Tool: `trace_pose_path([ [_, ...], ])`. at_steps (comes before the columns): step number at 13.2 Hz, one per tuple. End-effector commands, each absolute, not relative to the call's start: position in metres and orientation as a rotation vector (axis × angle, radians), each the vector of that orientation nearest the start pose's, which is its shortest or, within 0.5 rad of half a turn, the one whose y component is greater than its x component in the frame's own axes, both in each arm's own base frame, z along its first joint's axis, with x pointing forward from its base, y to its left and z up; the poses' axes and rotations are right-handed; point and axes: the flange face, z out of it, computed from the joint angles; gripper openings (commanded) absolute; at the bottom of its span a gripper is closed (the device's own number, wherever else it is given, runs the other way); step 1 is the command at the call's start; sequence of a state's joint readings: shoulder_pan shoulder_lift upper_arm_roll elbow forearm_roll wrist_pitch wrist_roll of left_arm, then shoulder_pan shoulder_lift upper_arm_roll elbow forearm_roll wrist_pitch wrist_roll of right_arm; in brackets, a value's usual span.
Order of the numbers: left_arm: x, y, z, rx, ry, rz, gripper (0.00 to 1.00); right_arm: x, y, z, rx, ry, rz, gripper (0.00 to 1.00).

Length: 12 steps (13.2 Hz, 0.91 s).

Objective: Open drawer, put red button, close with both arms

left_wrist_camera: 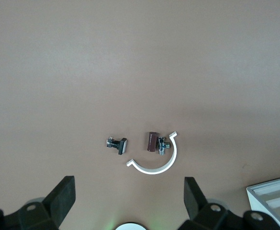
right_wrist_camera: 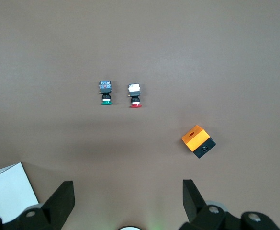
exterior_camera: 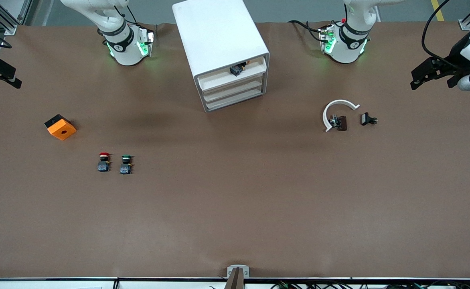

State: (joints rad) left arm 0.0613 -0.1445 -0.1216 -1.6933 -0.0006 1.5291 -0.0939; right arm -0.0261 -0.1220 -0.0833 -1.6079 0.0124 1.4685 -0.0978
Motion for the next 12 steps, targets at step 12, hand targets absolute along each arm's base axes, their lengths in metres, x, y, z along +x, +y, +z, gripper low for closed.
trace_pose_path([
  [12, 0.604, -0.05, 0.514, -3.119, -0.182, 0.216, 1.0, 0.51, -0.063, 0.666, -3.124, 0.046, 0.009, 1.0],
])
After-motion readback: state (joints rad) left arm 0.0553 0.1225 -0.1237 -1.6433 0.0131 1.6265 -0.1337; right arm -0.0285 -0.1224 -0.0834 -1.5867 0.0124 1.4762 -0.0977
